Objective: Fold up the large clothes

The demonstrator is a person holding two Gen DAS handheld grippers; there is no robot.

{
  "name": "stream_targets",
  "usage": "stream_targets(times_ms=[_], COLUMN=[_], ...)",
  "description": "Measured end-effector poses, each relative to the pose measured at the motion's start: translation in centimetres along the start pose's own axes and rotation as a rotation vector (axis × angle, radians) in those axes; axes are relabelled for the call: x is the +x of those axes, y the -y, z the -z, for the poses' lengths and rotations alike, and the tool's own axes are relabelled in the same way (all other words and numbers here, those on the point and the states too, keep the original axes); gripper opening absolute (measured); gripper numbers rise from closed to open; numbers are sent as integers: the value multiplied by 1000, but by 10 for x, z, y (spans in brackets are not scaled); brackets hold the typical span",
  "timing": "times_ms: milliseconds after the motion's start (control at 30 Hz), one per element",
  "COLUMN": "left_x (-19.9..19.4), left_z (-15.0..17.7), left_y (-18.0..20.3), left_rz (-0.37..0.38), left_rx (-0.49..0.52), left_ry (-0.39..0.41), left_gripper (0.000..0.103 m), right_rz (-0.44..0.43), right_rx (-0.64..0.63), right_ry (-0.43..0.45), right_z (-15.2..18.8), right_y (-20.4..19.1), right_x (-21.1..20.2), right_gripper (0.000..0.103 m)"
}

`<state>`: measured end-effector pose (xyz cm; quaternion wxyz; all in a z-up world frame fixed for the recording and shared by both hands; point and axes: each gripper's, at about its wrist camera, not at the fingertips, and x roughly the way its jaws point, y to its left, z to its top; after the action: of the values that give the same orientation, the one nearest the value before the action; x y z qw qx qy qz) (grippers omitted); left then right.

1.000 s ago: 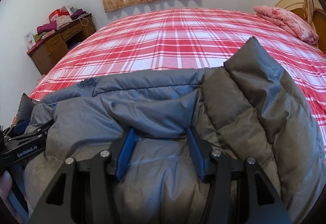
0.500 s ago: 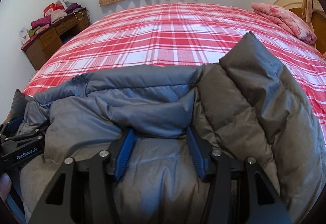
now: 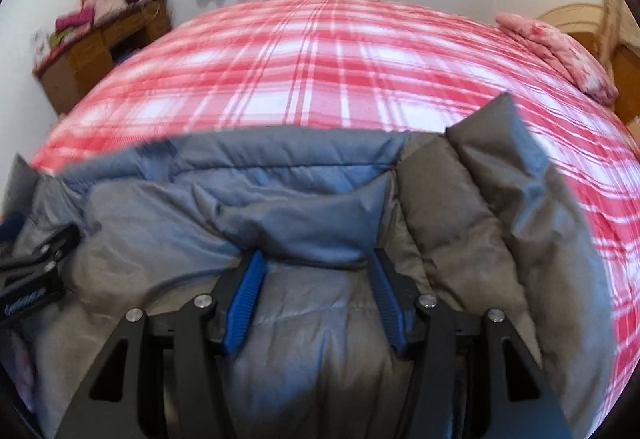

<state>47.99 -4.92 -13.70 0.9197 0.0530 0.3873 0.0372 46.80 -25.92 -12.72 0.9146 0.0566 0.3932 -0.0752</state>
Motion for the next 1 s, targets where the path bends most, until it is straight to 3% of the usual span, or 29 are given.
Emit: stream_targets(times_ms=[100, 233, 333, 1000], left_x=[-19, 5, 20, 33], left_z=[-2, 7, 15, 15], left_y=[-3, 14, 14, 25], left_rz=[30, -56, -53, -80], left_rx=[-25, 48, 35, 68], left_ry=[58, 28, -7, -42], left_gripper=[102, 102, 102, 102], right_rz=[-40, -52, -81, -22], right_rx=[-29, -96, -85, -152], right_ry=[61, 16, -26, -59], right_z=[-3, 6, 12, 14], right_y=[-23, -44, -40, -53], right_x=[-17, 3, 19, 32], right_gripper=[61, 63, 64, 68])
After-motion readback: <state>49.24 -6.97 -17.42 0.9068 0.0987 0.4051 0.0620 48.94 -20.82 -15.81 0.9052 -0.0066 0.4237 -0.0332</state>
